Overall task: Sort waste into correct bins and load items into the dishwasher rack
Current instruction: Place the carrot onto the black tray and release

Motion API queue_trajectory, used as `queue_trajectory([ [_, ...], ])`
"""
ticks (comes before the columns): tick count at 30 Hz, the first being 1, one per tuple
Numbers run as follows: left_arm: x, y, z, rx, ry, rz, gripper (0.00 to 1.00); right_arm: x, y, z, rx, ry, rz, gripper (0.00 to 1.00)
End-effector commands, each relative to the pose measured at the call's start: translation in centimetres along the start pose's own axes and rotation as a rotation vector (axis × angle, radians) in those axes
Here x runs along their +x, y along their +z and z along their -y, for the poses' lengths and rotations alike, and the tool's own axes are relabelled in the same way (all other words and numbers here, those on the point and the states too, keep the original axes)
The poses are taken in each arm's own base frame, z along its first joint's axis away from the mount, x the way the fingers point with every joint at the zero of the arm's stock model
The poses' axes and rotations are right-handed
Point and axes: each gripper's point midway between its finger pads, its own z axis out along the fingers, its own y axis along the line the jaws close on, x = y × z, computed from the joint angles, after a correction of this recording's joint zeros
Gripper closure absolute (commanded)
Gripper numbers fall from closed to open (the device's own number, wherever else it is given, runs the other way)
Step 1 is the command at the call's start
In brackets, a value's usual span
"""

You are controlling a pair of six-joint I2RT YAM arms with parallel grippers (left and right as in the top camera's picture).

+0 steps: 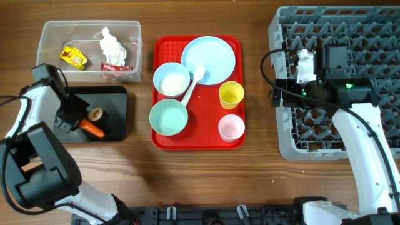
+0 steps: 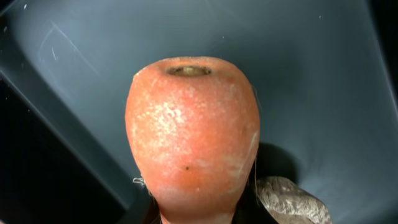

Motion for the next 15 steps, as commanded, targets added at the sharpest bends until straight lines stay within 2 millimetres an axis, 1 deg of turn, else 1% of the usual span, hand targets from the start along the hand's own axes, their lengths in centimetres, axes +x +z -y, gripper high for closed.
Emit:
queue_trajectory([
  [1, -0.3, 0.2, -0.6, -0.017, -0.015, 0.015, 0.53, -0.1, 0.1, 0.1, 0.015, 0.007, -0.003, 0.0],
  [2, -0.4, 0.2, -0.6, -0.02, -0.012, 0.017, 0.48, -0.1, 0.1, 0.1, 0.015, 0.008, -0.003, 0.01],
  [5, -0.4, -0.1, -0.5, -0.019, 0.008, 0.015, 0.36, -0.1, 0.1, 0.1, 0.015, 0.007, -0.002, 0.0],
  [7, -0.7, -1.3, -0.3, -0.01, 0.016, 0.014, 0.36, -0.1, 0.1, 0.1, 0.014, 0.007, -0.003, 0.0],
  [9, -1.1, -3.0, 0.3, 0.013, 0.029, 0.031, 0.36, -0.1, 0.1, 0.1, 0.015, 0.008, -0.003, 0.01],
  [11, -1.3, -5.5, 2.4, 0.103, 0.111, 0.051, 0.36, -0.1, 0.1, 0.1, 0.015, 0.007, -0.002, 0.0],
  [12, -0.9, -8.5, 5.2, 0.216, 0.21, 0.09, 0.35, -0.2, 0.1, 0.1, 0.015, 0.007, 0.002, 0.0],
  [13, -0.5, -9.9, 6.6, 0.269, 0.262, 0.113, 0.34, -0.3, 0.1, 0.1, 0.014, 0.007, 0.004, 0.0],
  [15, 1.0, -12.7, 9.9, 0.381, 0.386, 0.166, 0.3, -0.3, 0.1, 0.1, 0.014, 0.007, 0.005, 0.0],
])
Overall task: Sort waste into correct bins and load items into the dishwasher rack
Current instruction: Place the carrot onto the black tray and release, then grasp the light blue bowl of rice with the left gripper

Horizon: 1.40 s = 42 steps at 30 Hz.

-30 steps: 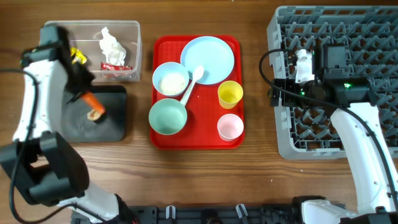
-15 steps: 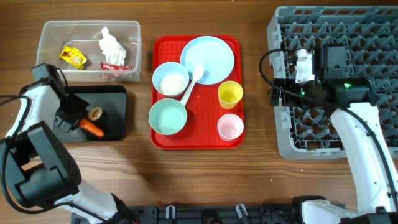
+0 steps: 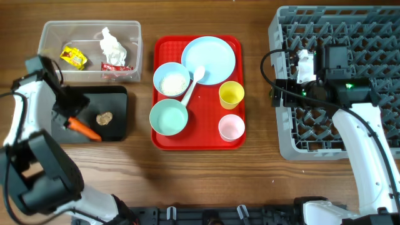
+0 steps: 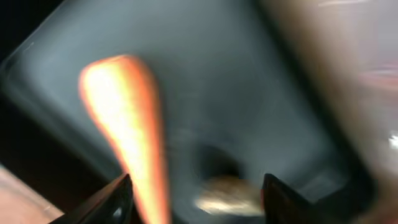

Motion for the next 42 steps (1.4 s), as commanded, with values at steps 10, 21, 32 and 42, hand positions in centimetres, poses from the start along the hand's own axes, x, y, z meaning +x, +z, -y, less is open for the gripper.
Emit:
queue_trajectory([
  [10, 13.1, -6.8, 25.0, 0.417, 0.867, 0.286, 0.18, -0.3, 0.1, 0.1, 0.014, 0.007, 0.003, 0.0],
  [21, 18.5, 1.9, 27.9, 0.258, 1.064, 0.281, 0.23, -0.1, 0.1, 0.1, 0.014, 0.008, -0.002, 0.0],
  [32, 19.0, 3.7, 26.8, 0.21, 1.071, 0.229, 0.62, -0.1, 0.1, 0.1, 0.015, 0.008, -0.002, 0.0],
  [42, 19.6, 4.7, 26.2, 0.195, 1.079, 0.185, 0.9, -0.1, 0.1, 0.1, 0.015, 0.007, -0.002, 0.0],
])
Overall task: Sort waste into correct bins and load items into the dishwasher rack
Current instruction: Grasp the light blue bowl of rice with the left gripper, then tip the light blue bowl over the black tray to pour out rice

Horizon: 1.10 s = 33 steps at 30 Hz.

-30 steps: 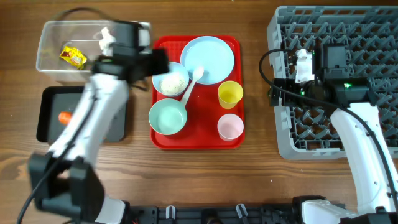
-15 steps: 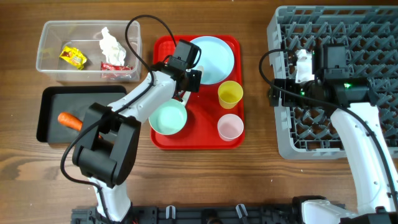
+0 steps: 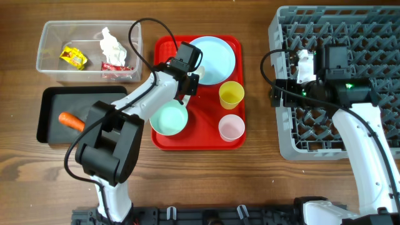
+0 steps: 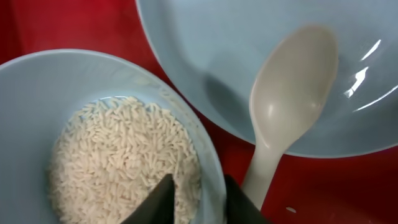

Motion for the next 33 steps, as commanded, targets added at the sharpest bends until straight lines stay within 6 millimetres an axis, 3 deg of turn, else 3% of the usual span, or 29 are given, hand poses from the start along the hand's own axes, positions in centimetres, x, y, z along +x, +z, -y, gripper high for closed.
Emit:
queue_trajectory([
  [1, 0.7, 0.8, 0.0, 0.002, 0.0, -0.028, 0.96, -0.2, 0.1, 0.1, 0.015, 0.006, -0.001, 0.0],
  [4, 0.5, 0.5, 0.0, 0.005, -0.001, -0.02, 0.96, -0.2, 0.1, 0.1, 0.015, 0.007, -0.001, 0.0],
  [7, -0.6, -1.4, 0.0, 0.012, -0.035, 0.019, 0.96, -0.2, 0.1, 0.1, 0.015, 0.007, 0.0, 0.0],
  [9, -2.1, -3.7, -0.1, 0.027, -0.069, 0.076, 0.96, -0.2, 0.1, 0.1, 0.015, 0.007, 0.001, 0.0],
  [10, -4.0, -7.6, -0.3, 0.048, -0.113, 0.157, 0.96, -0.2, 0.1, 0.1, 0.015, 0.007, -0.001, 0.0],
  [13, -5.1, -12.1, -1.0, 0.068, -0.179, 0.228, 0.96, -0.1, 0.1, 0.1, 0.015, 0.008, -0.005, 0.0],
  [14, -4.8, -14.8, -2.0, 0.072, -0.238, 0.244, 0.96, 0.0, 0.1, 0.1, 0.015, 0.008, -0.008, 0.0],
  [15, -4.1, -16.0, -2.7, 0.067, -0.268, 0.239, 0.96, 0.0, 0.1, 0.1, 0.015, 0.008, -0.008, 0.0],
  [18, -1.5, -18.4, -5.5, 0.027, -0.338, 0.178, 0.96, -0.2, 0.1, 0.1, 0.014, 0.007, 0.0, 0.0],
  [22, 2.4, -18.7, -9.5, -0.041, -0.423, 0.04, 0.96, -0.2, 0.1, 0.1, 0.014, 0.007, 0.002, 0.0],
  [25, 4.7, -17.7, -11.1, 0.046, -0.488, -0.06, 0.96, -0.2, 0.1, 0.1, 0.014, 0.007, 0.002, 0.0],
  [30, 6.2, -16.4, -12.6, 0.316, -0.55, -0.086, 0.96, 0.0, 0.1, 0.1, 0.015, 0.009, -0.007, 0.0],
  [33, 6.0, -16.7, -13.3, 0.486, -0.585, -0.025, 0.96, -0.1, 0.1, 0.1, 0.014, 0.009, -0.004, 0.0],
])
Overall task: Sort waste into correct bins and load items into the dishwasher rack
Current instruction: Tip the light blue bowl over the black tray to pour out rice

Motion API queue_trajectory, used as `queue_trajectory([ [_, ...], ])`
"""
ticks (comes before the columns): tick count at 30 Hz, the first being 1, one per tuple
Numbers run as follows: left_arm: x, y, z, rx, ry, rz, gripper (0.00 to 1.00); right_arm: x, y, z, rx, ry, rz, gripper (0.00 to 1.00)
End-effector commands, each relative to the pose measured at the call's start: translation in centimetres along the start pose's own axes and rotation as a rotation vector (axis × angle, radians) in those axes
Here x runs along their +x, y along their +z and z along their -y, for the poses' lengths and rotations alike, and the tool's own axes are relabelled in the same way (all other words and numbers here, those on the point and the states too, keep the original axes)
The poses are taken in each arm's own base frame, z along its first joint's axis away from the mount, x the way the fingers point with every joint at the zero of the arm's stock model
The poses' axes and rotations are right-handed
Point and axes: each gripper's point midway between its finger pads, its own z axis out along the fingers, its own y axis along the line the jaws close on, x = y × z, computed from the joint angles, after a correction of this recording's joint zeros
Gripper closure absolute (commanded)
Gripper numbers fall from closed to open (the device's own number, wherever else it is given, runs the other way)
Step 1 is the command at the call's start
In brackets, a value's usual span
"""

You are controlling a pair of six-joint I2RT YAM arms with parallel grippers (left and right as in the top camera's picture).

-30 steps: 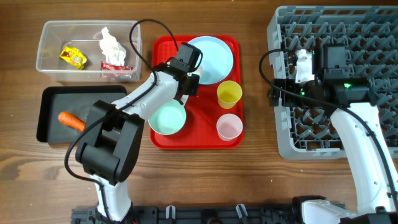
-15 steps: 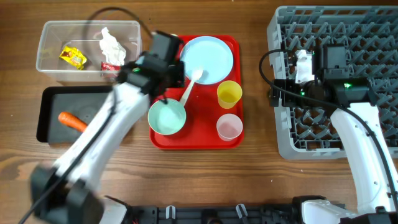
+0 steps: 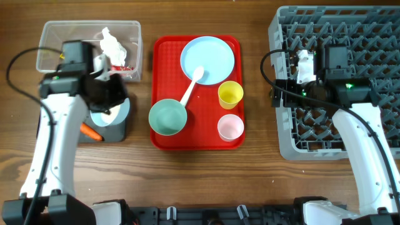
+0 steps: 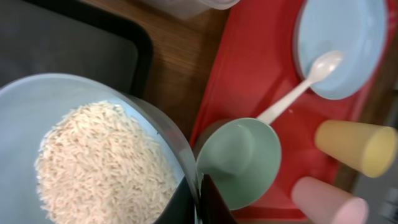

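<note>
My left gripper [image 3: 111,100] [image 4: 199,194] is shut on the rim of the light blue bowl of rice [image 3: 112,112] [image 4: 93,155], which hangs over the black tray [image 3: 119,130] [image 4: 62,37]. An orange carrot [image 3: 92,132] lies in that tray, half hidden by my arm. The red tray [image 3: 234,140] [image 4: 249,68] carries a blue plate [image 3: 209,56], white spoon [image 3: 190,86] [image 4: 298,81], green bowl [image 3: 167,117] [image 4: 239,158], yellow cup [image 3: 230,94] and pink cup [image 3: 230,127]. My right gripper [image 3: 304,65] rests over the grey dishwasher rack [image 3: 350,125]; its jaws are not discernible.
A clear bin [image 3: 56,37] at the back left holds crumpled paper and wrappers. Bare wooden table [image 3: 200,181] runs along the front. The rack fills the right side, and my right arm lies across it.
My left gripper was at the rice bowl's rim on the red tray. It now holds that bowl over the black tray on the left. The right arm is unchanged.
First my left gripper held the carrot over the black tray. Then the carrot lay in the tray and the gripper was open. Later the gripper sat at the rice bowl's rim on the red tray. Now the bowl hangs over the black tray.
</note>
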Motion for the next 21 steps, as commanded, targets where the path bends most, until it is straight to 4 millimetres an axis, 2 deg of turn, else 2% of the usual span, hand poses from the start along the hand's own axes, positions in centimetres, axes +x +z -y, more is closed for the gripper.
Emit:
queue_trajectory([
  [1, 0.2, -0.5, 1.5, 0.313, 0.021, -0.027, 0.96, -0.2, 0.1, 0.1, 0.014, 0.01, 0.001, 0.0],
  [5, -0.2, -0.2, 0.8, 0.44, -0.022, -0.035, 0.96, -0.2, 0.1, 0.1, 0.014, 0.01, -0.001, 0.0],
  [11, -0.3, 1.8, 0.2, 0.549, -0.053, -0.09, 0.96, -0.2, 0.1, 0.1, 0.014, 0.011, -0.001, 0.0],
  [16, -1.1, 3.7, -1.4, 0.64, -0.132, -0.116, 0.96, -0.2, 0.1, 0.1, 0.014, 0.011, -0.001, 0.0],
  [18, -1.5, 3.8, -1.9, 0.676, -0.16, -0.112, 0.96, -0.1, 0.1, 0.1, 0.014, 0.01, -0.001, 0.0],
  [21, -2.2, 2.8, -1.9, 0.774, -0.18, -0.079, 0.96, -0.1, 0.1, 0.1, 0.014, 0.011, -0.003, 0.0],
])
